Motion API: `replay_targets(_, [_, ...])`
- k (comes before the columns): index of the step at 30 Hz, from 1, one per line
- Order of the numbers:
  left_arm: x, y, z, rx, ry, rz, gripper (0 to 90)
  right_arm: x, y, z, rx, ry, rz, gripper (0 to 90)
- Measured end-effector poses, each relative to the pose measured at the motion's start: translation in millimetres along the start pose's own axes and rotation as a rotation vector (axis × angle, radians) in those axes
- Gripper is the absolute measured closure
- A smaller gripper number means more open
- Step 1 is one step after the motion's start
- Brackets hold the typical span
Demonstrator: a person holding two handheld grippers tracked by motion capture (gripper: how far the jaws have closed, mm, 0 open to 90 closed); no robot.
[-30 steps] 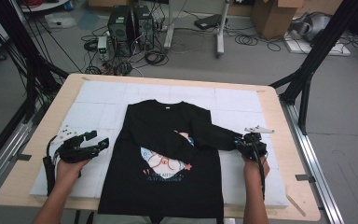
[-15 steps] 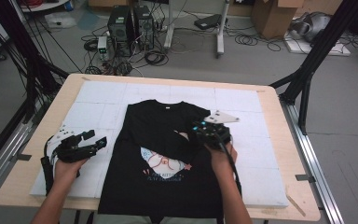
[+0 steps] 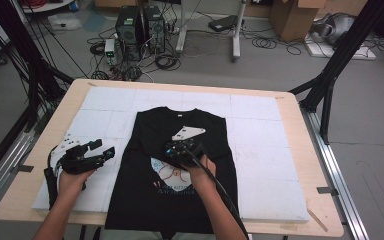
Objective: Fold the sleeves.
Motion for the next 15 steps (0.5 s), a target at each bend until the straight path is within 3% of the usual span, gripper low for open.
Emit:
replay_targets(2, [0.0,-0.1,-0.1,-0.002,-0.002,0.001,27.8,-1.3,3.6,-5.6,-0.043,0.002,0.014,67.0])
replay_targets(3, [-0.1,-0.3,-0.3,-0.002,-0.003,0.003,27.8,-1.3,3.6,-5.6,-0.043,0.002,0.014,67.0])
replay_targets(4, [-0.1,-0.5,-0.4,-0.002,-0.002,0.003,27.8,-4.0,-5.8,3.4,0.010,-0.006,0.029,62.4])
replay_targets(5, [-0.2,-0.7,-0.7,-0.002,0.000,0.003,27.8,-4.0,-5.8,3.4,0.010,-0.006,0.029,62.4])
replay_targets(8, [-0.4,-0.8,-0.5,-0.001,-0.004,0.007,27.7,-7.2,-29.1,26.3,0.081,0.039,0.093,54.1])
replay_targets(10, [-0.5,-0.7,-0.8,-0.003,-0.005,0.009,27.7,-5.5,-45.9,42.3,0.123,0.076,0.129,53.6])
replay_targets(15, [-0.6,-1.3,-1.7,-0.006,-0.006,0.011,27.4,11.3,-80.6,71.6,0.229,0.104,0.154,50.8])
Point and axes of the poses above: each handheld gripper's, and its own axes: y roughly forward along the jaws, x roughly out of its underside, z roughly to its right, the point moved 8 cm from there along y, roughly forward along the jaws, and after that the axes turned 5 degrees about -y, right-handed, at the moved point
